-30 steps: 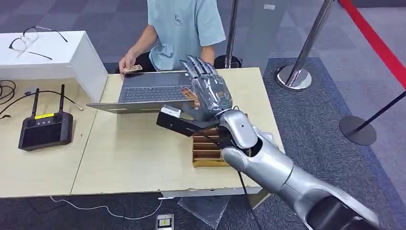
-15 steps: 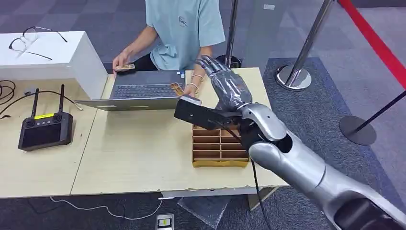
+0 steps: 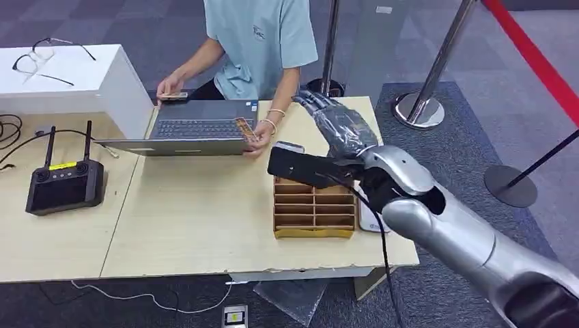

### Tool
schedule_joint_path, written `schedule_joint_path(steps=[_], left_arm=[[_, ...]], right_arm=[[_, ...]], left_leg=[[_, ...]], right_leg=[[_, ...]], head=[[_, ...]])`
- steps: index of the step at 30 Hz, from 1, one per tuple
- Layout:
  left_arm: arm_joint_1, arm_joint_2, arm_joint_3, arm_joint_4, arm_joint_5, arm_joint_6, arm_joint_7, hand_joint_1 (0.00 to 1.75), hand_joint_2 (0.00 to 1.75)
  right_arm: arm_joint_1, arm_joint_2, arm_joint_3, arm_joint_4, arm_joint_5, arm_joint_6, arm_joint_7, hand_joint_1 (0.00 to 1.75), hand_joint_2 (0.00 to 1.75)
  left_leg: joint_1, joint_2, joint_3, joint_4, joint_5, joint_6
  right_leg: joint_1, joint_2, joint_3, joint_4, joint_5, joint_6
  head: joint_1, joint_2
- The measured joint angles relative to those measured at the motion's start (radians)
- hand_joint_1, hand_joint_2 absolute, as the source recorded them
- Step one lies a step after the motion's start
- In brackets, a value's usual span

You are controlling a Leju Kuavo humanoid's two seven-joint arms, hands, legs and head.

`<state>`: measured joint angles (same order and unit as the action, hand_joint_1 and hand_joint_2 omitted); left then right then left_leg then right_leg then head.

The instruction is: Pass the card to the sensor for recognition and then transmit it.

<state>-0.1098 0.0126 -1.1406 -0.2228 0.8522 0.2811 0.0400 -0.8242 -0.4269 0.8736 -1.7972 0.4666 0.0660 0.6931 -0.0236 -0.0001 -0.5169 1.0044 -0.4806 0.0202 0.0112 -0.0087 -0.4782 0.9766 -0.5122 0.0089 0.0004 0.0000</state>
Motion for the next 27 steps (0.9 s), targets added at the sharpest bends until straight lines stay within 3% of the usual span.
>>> schedule_joint_path(steps=[8, 9, 18, 19, 22, 27], left_arm=[[-0.001, 0.0, 0.004, 0.0, 0.001, -0.002, -0.002, 0.0, 0.0], [-0.001, 0.0, 0.004, 0.0, 0.001, -0.002, -0.002, 0.0, 0.0], [-0.001, 0.0, 0.005, 0.0, 0.001, -0.002, -0.002, 0.0, 0.0], [-0.001, 0.0, 0.005, 0.0, 0.001, -0.003, -0.002, 0.0, 0.0], [-0.001, 0.0, 0.006, 0.0, 0.001, -0.004, -0.002, 0.0, 0.0], [-0.001, 0.0, 0.006, 0.0, 0.0, -0.004, -0.002, 0.0, 0.0]], right_arm=[[0.072, 0.0, 0.04, 0.036, -0.026, -0.024, -0.02, 0.0, 1.75], [0.077, -0.002, 0.042, 0.04, -0.036, -0.024, -0.023, 0.0, 0.0], [0.099, -0.008, 0.045, 0.054, -0.059, -0.023, -0.023, 0.0, 0.0], [0.103, -0.009, 0.045, 0.057, -0.063, -0.025, -0.023, 0.0, 1.75], [0.133, -0.017, 0.042, 0.071, -0.095, -0.06, -0.043, 0.0, 1.75], [0.14, -0.023, 0.042, 0.078, -0.103, -0.057, -0.038, 0.0, 1.75]], left_leg=[[0.0, 0.0, 0.0, 0.0, 0.0, 0.0], [0.0, 0.0, 0.0, 0.0, 0.0, 0.0], [0.0, 0.0, 0.0, 0.0, 0.0, 0.0], [0.0, 0.0, 0.0, 0.0, 0.0, 0.0], [0.0, 0.0, 0.0, 0.0, 0.0, 0.0], [0.0, 0.0, 0.0, 0.0, 0.0, 0.0]], right_leg=[[0.0, 0.0, 0.0, 0.0, 0.0, 0.0], [0.0, 0.0, 0.0, 0.0, 0.0, 0.0], [0.0, 0.0, 0.0, 0.0, 0.0, 0.0], [0.0, 0.0, 0.0, 0.0, 0.0, 0.0], [0.0, 0.0, 0.0, 0.0, 0.0, 0.0], [0.0, 0.0, 0.0, 0.0, 0.0, 0.0]], head=[[0.0, 0.0], [0.0, 0.0], [0.0, 0.0], [0.0, 0.0], [0.0, 0.0], [0.0, 0.0]])
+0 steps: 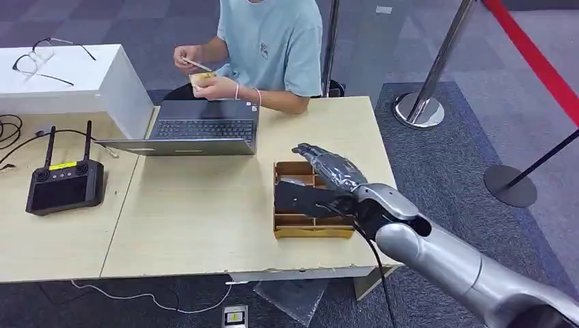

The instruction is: Pass the card to the sensor for recognition and then transmit it.

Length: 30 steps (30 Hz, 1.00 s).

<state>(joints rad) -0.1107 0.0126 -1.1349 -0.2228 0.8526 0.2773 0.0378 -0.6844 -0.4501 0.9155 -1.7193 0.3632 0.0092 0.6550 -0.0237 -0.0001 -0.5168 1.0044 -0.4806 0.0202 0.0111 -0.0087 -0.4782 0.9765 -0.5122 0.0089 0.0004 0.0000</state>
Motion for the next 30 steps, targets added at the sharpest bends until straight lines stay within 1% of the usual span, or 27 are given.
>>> schedule_joint_path(steps=[9, 10, 14, 16, 17, 18, 19, 22, 28, 29, 30], left_arm=[[0.0, 0.0, 0.0, 0.0, -0.006, 0.0, 0.003, 0.0, 0.0], [0.0, 0.0, 0.0, 0.0, -0.007, 0.0, 0.004, 0.0, 0.0], [0.0, 0.001, 0.0, 0.0, -0.009, 0.0, 0.011, 0.0, 0.0], [-0.001, 0.001, 0.0, 0.0, -0.013, 0.0, 0.013, 0.0, 0.0], [-0.001, 0.001, 0.0, 0.0, -0.014, 0.0, 0.015, 0.0, 1.75], [-0.001, 0.001, 0.0, 0.0, -0.015, 0.0, 0.015, 0.0, 1.75], [-0.001, 0.001, 0.0, 0.0, -0.016, 0.0, 0.015, 0.0, 1.75], [-0.001, 0.001, 0.0, 0.0, -0.018, -0.001, 0.019, 0.0, 1.75], [-0.001, 0.001, 0.0, 0.0, -0.022, -0.002, 0.023, 0.0, 1.75], [-0.001, 0.001, 0.0, 0.0, -0.022, -0.002, 0.024, 0.0, 1.75], [-0.001, 0.001, 0.0, 0.0, -0.022, -0.002, 0.025, 0.0, 1.75]], right_arm=[[0.008, -0.006, 0.0, 0.01, -0.003, 0.013, 0.002, 0.0, 1.75], [0.009, -0.006, 0.0, 0.012, -0.003, 0.013, 0.002, 0.14, 1.75], [0.011, -0.006, 0.001, 0.016, 0.0, 0.016, 0.002, 0.03, 1.75], [0.012, -0.006, 0.001, 0.02, 0.001, 0.016, 0.002, 0.03, 1.75], [0.012, -0.006, 0.001, 0.022, 0.001, 0.016, 0.002, 0.05, 1.75], [0.013, -0.006, 0.002, 0.024, 0.002, 0.016, 0.002, 0.05, 1.75], [0.014, -0.006, 0.002, 0.027, 0.002, 0.016, 0.002, 0.09, 1.75], [0.02, -0.006, 0.002, 0.032, 0.005, 0.015, 0.002, 0.0, 1.75], [0.031, -0.006, 0.002, 0.042, 0.037, 0.008, 0.004, 0.0, 1.75], [0.033, -0.006, 0.002, 0.045, 0.052, 0.008, 0.009, 0.24, 1.75], [0.034, -0.006, 0.002, 0.048, 0.067, 0.009, 0.013, 0.56, 1.75]], left_leg=[[0.0, 0.0, 0.0, 0.0, 0.0, 0.0], [0.0, 0.0, 0.0, 0.0, 0.0, 0.0], [0.0, 0.0, 0.0, 0.0, 0.0, 0.0], [0.0, 0.0, 0.0, 0.0, 0.0, 0.0], [0.0, 0.0, 0.0, 0.0, 0.0, 0.0], [0.0, 0.0, 0.0, 0.0, 0.0, 0.0], [0.0, 0.0, 0.0, 0.0, 0.0, 0.0], [0.0, 0.0, 0.0, 0.0, 0.0, 0.0], [0.0, 0.0, 0.0, 0.0, 0.0, 0.0], [0.0, 0.0, 0.0, 0.0, 0.0, 0.0], [0.0, 0.0, 0.0, 0.0, 0.0, 0.0]], right_leg=[[0.0, 0.0, 0.0, 0.0, 0.0, 0.0], [0.0, 0.0, 0.0, 0.0, 0.0, 0.0], [0.0, 0.0, 0.0, 0.0, 0.0, 0.0], [0.0, 0.0, 0.0, 0.0, 0.0, 0.0], [0.0, 0.0, 0.0, 0.0, 0.0, 0.0], [0.0, 0.0, 0.0, 0.0, 0.0, 0.0], [0.0, 0.0, 0.0, 0.0, 0.0, 0.0], [0.0, 0.0, 0.0, 0.0, 0.0, 0.0], [0.0, 0.0, 0.0, 0.0, 0.0, 0.0], [0.0, 0.0, 0.0, 0.0, 0.0, 0.0], [0.0, 0.0, 0.0, 0.0, 0.0, 0.0]], head=[[0.0, 0.0], [0.0, 0.0], [0.0, 0.0], [0.0, 0.0], [0.0, 0.0], [0.0, 0.0], [0.0, 0.0], [0.0, 0.0], [0.0, 0.0], [0.0, 0.0], [0.0, 0.0]])
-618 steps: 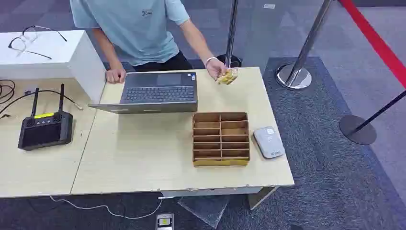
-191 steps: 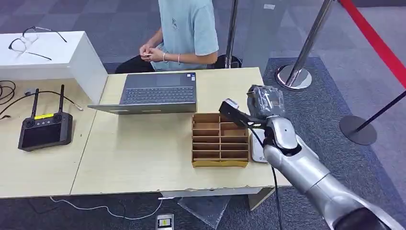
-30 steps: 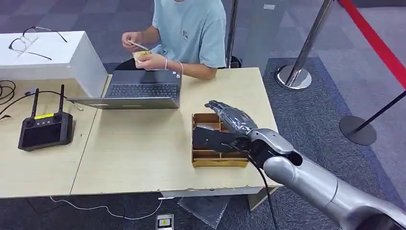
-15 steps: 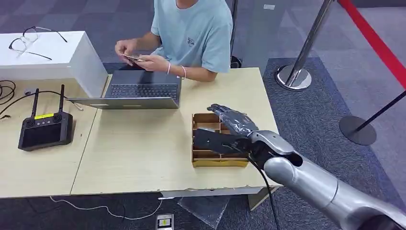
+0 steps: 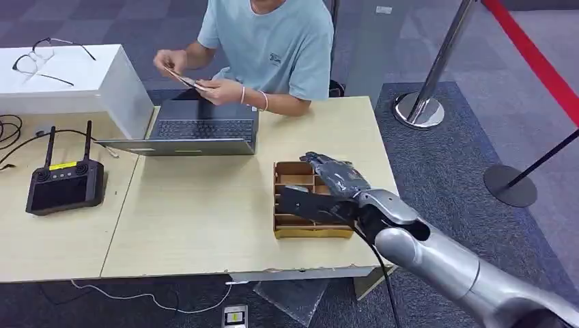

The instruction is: Pass the card to the sensor for recognition and then transmit it.

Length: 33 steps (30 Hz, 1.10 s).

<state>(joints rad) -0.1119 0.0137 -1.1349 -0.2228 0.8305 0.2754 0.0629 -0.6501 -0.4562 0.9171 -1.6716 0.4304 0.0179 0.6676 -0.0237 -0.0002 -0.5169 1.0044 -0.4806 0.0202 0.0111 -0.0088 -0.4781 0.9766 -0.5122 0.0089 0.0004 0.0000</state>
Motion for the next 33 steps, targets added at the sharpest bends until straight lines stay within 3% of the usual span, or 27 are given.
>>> schedule_joint_path(steps=[1, 2, 7, 10, 11, 12, 19, 21, 22, 24, 25, 26, 30, 33], left_arm=[[0.0, 0.0, 0.0, 0.0, 0.0, 0.0, 0.001, 0.0, 1.75], [0.0, 0.0, 0.0, 0.0, 0.0, 0.0, 0.001, 0.0, 1.75], [0.0, 0.0, 0.0, 0.0, 0.0, 0.0, 0.0, 0.0, 1.75], [-0.001, 0.0, 0.0, 0.0, 0.0, 0.0, 0.0, 0.0, 1.75], [-0.001, 0.0, 0.0, 0.0, 0.001, 0.001, 0.0, 0.0, 1.75], [-0.001, 0.0, 0.0, 0.0, 0.001, 0.002, 0.0, 0.0, 1.75], [-0.001, 0.0, 0.0, 0.0, 0.005, 0.002, 0.007, 0.0, 1.75], [-0.001, 0.0, 0.0, 0.0, 0.005, 0.002, 0.007, 0.0, 1.75], [-0.001, 0.0, 0.0, 0.0, 0.006, 0.002, 0.007, 0.0, 1.75], [-0.001, 0.0, 0.0, 0.0, 0.006, 0.002, 0.006, 0.0, 1.75], [-0.001, 0.0, 0.0, 0.0, 0.006, 0.003, 0.005, 0.0, 1.75], [-0.001, 0.0, 0.0, 0.0, 0.006, 0.003, 0.004, 0.0, 1.75], [-0.001, 0.0, 0.0, 0.0, 0.006, 0.003, 0.002, 0.0, 1.75], [-0.001, 0.0, 0.0, 0.0, 0.006, 0.005, 0.002, 0.0, 1.75]], right_arm=[[0.001, 0.0, 0.0, 0.002, 0.015, 0.001, 0.003, 0.86, 1.75], [0.003, 0.0, 0.0, 0.005, 0.034, 0.001, 0.007, 0.93, 1.75], [0.03, 0.01, 0.0, 0.025, 0.142, 0.0, 0.015, 0.96, 1.75], [0.046, 0.018, -0.002, 0.039, 0.168, -0.009, 0.012, 0.91, 1.75], [0.052, 0.022, -0.002, 0.044, 0.175, -0.014, 0.011, 0.77, 1.75], [0.056, 0.024, -0.003, 0.047, 0.177, -0.015, 0.009, 0.42, 1.75], [0.073, 0.032, -0.011, 0.058, 0.19, -0.032, 0.002, 0.51, 1.75], [0.075, 0.034, -0.013, 0.058, 0.191, -0.035, 0.0, 0.79, 1.75], [0.076, 0.035, -0.013, 0.058, 0.192, -0.037, -0.001, 0.79, 1.75], [0.076, 0.037, -0.016, 0.057, 0.194, -0.043, -0.003, 1.06, 1.75], [0.077, 0.039, -0.019, 0.057, 0.196, -0.046, -0.004, 1.06, 1.75], [0.077, 0.041, -0.021, 0.057, 0.197, -0.049, -0.005, 1.36, 1.75], [0.077, 0.043, -0.027, 0.056, 0.202, -0.054, -0.01, 1.48, 1.75], [0.078, 0.045, -0.029, 0.056, 0.205, -0.054, -0.011, 1.47, 1.75]], left_leg=[[0.0, 0.0, 0.0, 0.0, 0.0, 0.0], [0.0, 0.0, 0.0, 0.0, 0.0, 0.0], [0.0, 0.0, 0.0, 0.0, 0.0, 0.0], [0.0, 0.0, 0.0, 0.0, 0.0, 0.0], [0.0, 0.0, 0.0, 0.0, 0.0, 0.0], [0.0, 0.0, 0.0, 0.0, 0.0, 0.0], [0.0, 0.0, 0.0, 0.0, 0.0, 0.0], [0.0, 0.0, 0.0, 0.0, 0.0, 0.0], [0.0, 0.0, 0.0, 0.0, 0.0, 0.0], [0.0, 0.0, 0.0, 0.0, 0.0, 0.0], [0.0, 0.0, 0.0, 0.0, 0.0, 0.0], [0.0, 0.0, 0.0, 0.0, 0.0, 0.0], [0.0, 0.0, 0.0, 0.0, 0.0, 0.0], [0.0, 0.0, 0.0, 0.0, 0.0, 0.0]], right_leg=[[0.0, 0.0, 0.0, 0.0, 0.0, 0.0], [0.0, 0.0, 0.0, 0.0, 0.0, 0.0], [0.0, 0.0, 0.0, 0.0, 0.0, 0.0], [0.0, 0.0, 0.0, 0.0, 0.0, 0.0], [0.0, 0.0, 0.0, 0.0, 0.0, 0.0], [0.0, 0.0, 0.0, 0.0, 0.0, 0.0], [0.0, 0.0, 0.0, 0.0, 0.0, 0.0], [0.0, 0.0, 0.0, 0.0, 0.0, 0.0], [0.0, 0.0, 0.0, 0.0, 0.0, 0.0], [0.0, 0.0, 0.0, 0.0, 0.0, 0.0], [0.0, 0.0, 0.0, 0.0, 0.0, 0.0], [0.0, 0.0, 0.0, 0.0, 0.0, 0.0], [0.0, 0.0, 0.0, 0.0, 0.0, 0.0], [0.0, 0.0, 0.0, 0.0, 0.0, 0.0]], head=[[0.0, 0.0], [0.0, 0.0], [0.0, 0.0], [0.0, 0.0], [0.0, 0.0], [0.0, 0.0], [0.0, 0.0], [0.0, 0.0], [0.0, 0.0], [0.0, 0.0], [0.0, 0.0], [0.0, 0.0], [0.0, 0.0], [0.0, 0.0]])
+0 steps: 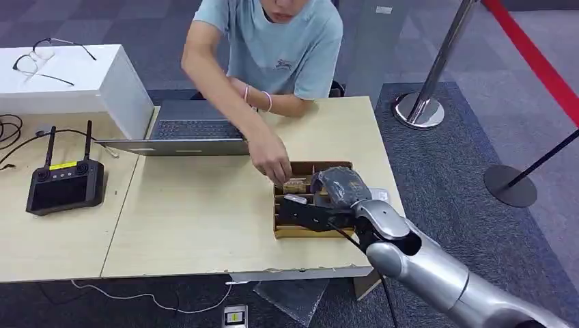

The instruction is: Pass the card to the sensor for recognition and then transmit it.

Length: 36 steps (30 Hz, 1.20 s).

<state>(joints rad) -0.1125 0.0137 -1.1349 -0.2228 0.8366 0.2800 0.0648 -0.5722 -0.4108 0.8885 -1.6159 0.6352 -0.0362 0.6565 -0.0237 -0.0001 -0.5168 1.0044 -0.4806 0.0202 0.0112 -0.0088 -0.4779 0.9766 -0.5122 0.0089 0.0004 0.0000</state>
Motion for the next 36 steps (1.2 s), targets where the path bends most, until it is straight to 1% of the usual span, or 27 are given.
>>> schedule_joint_path(steps=[4, 6, 7, 9, 10, 11, 13, 15, 17, 18, 23, 24, 26, 28, 29, 32, 34, 35, 36], left_arm=[[0.0, 0.0, 0.0, 0.0, 0.0, 0.0, 0.0, 0.0, 1.75], [0.0, 0.0, 0.0, 0.0, 0.0, 0.0, 0.0, 0.0, 1.75], [0.0, 0.0, 0.0, 0.0, 0.0, 0.0, 0.0, 0.0, 1.75], [0.0, 0.0, 0.0, 0.0, 0.0, 0.0, 0.0, 0.0, 1.75], [0.0, 0.0, 0.0, 0.0, 0.0, 0.0, 0.0, 0.0, 1.75], [0.0, 0.0, 0.0, 0.0, 0.0, 0.0, 0.0, 0.0, 1.75], [0.0, 0.0, 0.0, 0.0, 0.0, 0.0, 0.0, 0.0, 1.75], [0.0, 0.0, 0.0, 0.0, 0.0, 0.0, 0.0, 0.0, 1.75], [0.0, 0.0, 0.0, 0.0, -0.001, 0.0, 0.0, 0.0, 1.75], [0.0, 0.0, 0.0, 0.0, -0.002, 0.0, -0.001, 0.0, 1.75], [0.0, 0.0, 0.0, 0.0, -0.004, 0.0, -0.003, 0.0, 1.75], [0.0, 0.0, 0.0, 0.0, -0.005, 0.0, -0.003, 0.0, 1.75], [-0.001, 0.0, 0.0, 0.0, -0.006, 0.0, -0.003, 0.0, 1.75], [-0.001, 0.0, 0.0, 0.0, -0.006, 0.0, -0.003, 0.0, 1.75], [-0.001, 0.0, 0.0, 0.0, -0.006, 0.0, -0.003, 0.0, 1.75], [-0.001, 0.0, 0.0, 0.0, -0.007, -0.002, -0.003, 0.0, 1.75], [-0.001, 0.0, 0.0, 0.0, -0.008, -0.002, -0.003, 0.0, 1.75], [-0.001, 0.0, 0.0, 0.0, -0.009, -0.002, -0.003, 0.0, 1.75], [-0.001, 0.0, 0.0, 0.0, -0.009, -0.002, -0.003, 0.0, 1.75]], right_arm=[[0.001, 0.002, -0.001, 0.0, 0.0, -0.001, 0.0, 1.43, 1.75], [0.003, 0.003, -0.001, 0.0, 0.0, -0.001, 0.0, 1.36, 1.75], [0.003, 0.004, -0.001, 0.0, 0.0, -0.002, -0.002, 1.36, 1.75], [0.004, 0.005, -0.001, 0.0, -0.001, -0.002, -0.002, 1.22, 1.75], [0.004, 0.006, -0.001, 0.0, -0.002, -0.002, -0.002, 1.2, 1.75], [0.005, 0.006, -0.001, 0.0, -0.003, -0.003, -0.003, 1.2, 1.75], [0.007, 0.009, -0.001, 0.0, -0.003, -0.004, -0.003, 1.26, 1.75], [0.008, 0.014, -0.001, 0.0, -0.003, -0.004, -0.005, 1.13, 1.75], [0.008, 0.019, 0.0, 0.001, -0.008, -0.005, -0.011, 1.08, 1.75], [0.008, 0.022, 0.0, 0.002, -0.01, -0.005, -0.013, 0.98, 1.75], [0.008, 0.034, 0.001, 0.005, -0.017, -0.007, -0.029, 0.91, 1.75], [0.008, 0.038, 0.002, 0.008, -0.018, -0.008, -0.033, 0.75, 1.75], [0.008, 0.045, 0.002, 0.013, -0.021, -0.01, -0.039, 0.72, 1.75], [0.008, 0.052, 0.002, 0.018, -0.023, -0.011, -0.042, 0.54, 1.75], [0.008, 0.055, 0.002, 0.022, -0.026, -0.011, -0.042, 0.51, 1.75], [0.008, 0.064, 0.003, 0.031, -0.028, -0.012, -0.045, 0.49, 1.75], [0.007, 0.069, 0.003, 0.037, -0.034, -0.013, -0.05, 0.59, 1.75], [0.007, 0.072, 0.003, 0.041, -0.034, -0.013, -0.051, 0.59, 1.75], [0.007, 0.074, 0.003, 0.044, -0.034, -0.013, -0.052, 0.63, 1.75]], left_leg=[[0.0, 0.0, 0.0, 0.0, 0.0, 0.0], [0.0, 0.0, 0.0, 0.0, 0.0, 0.0], [0.0, 0.0, 0.0, 0.0, 0.0, 0.0], [0.0, 0.0, 0.0, 0.0, 0.0, 0.0], [0.0, 0.0, 0.0, 0.0, 0.0, 0.0], [0.0, 0.0, 0.0, 0.0, 0.0, 0.0], [0.0, 0.0, 0.0, 0.0, 0.0, 0.0], [0.0, 0.0, 0.0, 0.0, 0.0, 0.0], [0.0, 0.0, 0.0, 0.0, 0.0, 0.0], [0.0, 0.0, 0.0, 0.0, 0.0, 0.0], [0.0, 0.0, 0.0, 0.0, 0.0, 0.0], [0.0, 0.0, 0.0, 0.0, 0.0, 0.0], [0.0, 0.0, 0.0, 0.0, 0.0, 0.0], [0.0, 0.0, 0.0, 0.0, 0.0, 0.0], [0.0, 0.0, 0.0, 0.0, 0.0, 0.0], [0.0, 0.0, 0.0, 0.0, 0.0, 0.0], [0.0, 0.0, 0.0, 0.0, 0.0, 0.0], [0.0, 0.0, 0.0, 0.0, 0.0, 0.0], [0.0, 0.0, 0.0, 0.0, 0.0, 0.0]], right_leg=[[0.0, 0.0, 0.0, 0.0, 0.0, 0.0], [0.0, 0.0, 0.0, 0.0, 0.0, 0.0], [0.0, 0.0, 0.0, 0.0, 0.0, 0.0], [0.0, 0.0, 0.0, 0.0, 0.0, 0.0], [0.0, 0.0, 0.0, 0.0, 0.0, 0.0], [0.0, 0.0, 0.0, 0.0, 0.0, 0.0], [0.0, 0.0, 0.0, 0.0, 0.0, 0.0], [0.0, 0.0, 0.0, 0.0, 0.0, 0.0], [0.0, 0.0, 0.0, 0.0, 0.0, 0.0], [0.0, 0.0, 0.0, 0.0, 0.0, 0.0], [0.0, 0.0, 0.0, 0.0, 0.0, 0.0], [0.0, 0.0, 0.0, 0.0, 0.0, 0.0], [0.0, 0.0, 0.0, 0.0, 0.0, 0.0], [0.0, 0.0, 0.0, 0.0, 0.0, 0.0], [0.0, 0.0, 0.0, 0.0, 0.0, 0.0], [0.0, 0.0, 0.0, 0.0, 0.0, 0.0], [0.0, 0.0, 0.0, 0.0, 0.0, 0.0], [0.0, 0.0, 0.0, 0.0, 0.0, 0.0], [0.0, 0.0, 0.0, 0.0, 0.0, 0.0]], head=[[0.0, 0.0], [0.0, 0.0], [0.0, 0.0], [0.0, 0.0], [0.0, 0.0], [0.0, 0.0], [0.0, 0.0], [0.0, 0.0], [0.0, 0.0], [0.0, 0.0], [0.0, 0.0], [0.0, 0.0], [0.0, 0.0], [0.0, 0.0], [0.0, 0.0], [0.0, 0.0], [0.0, 0.0], [0.0, 0.0], [0.0, 0.0]])
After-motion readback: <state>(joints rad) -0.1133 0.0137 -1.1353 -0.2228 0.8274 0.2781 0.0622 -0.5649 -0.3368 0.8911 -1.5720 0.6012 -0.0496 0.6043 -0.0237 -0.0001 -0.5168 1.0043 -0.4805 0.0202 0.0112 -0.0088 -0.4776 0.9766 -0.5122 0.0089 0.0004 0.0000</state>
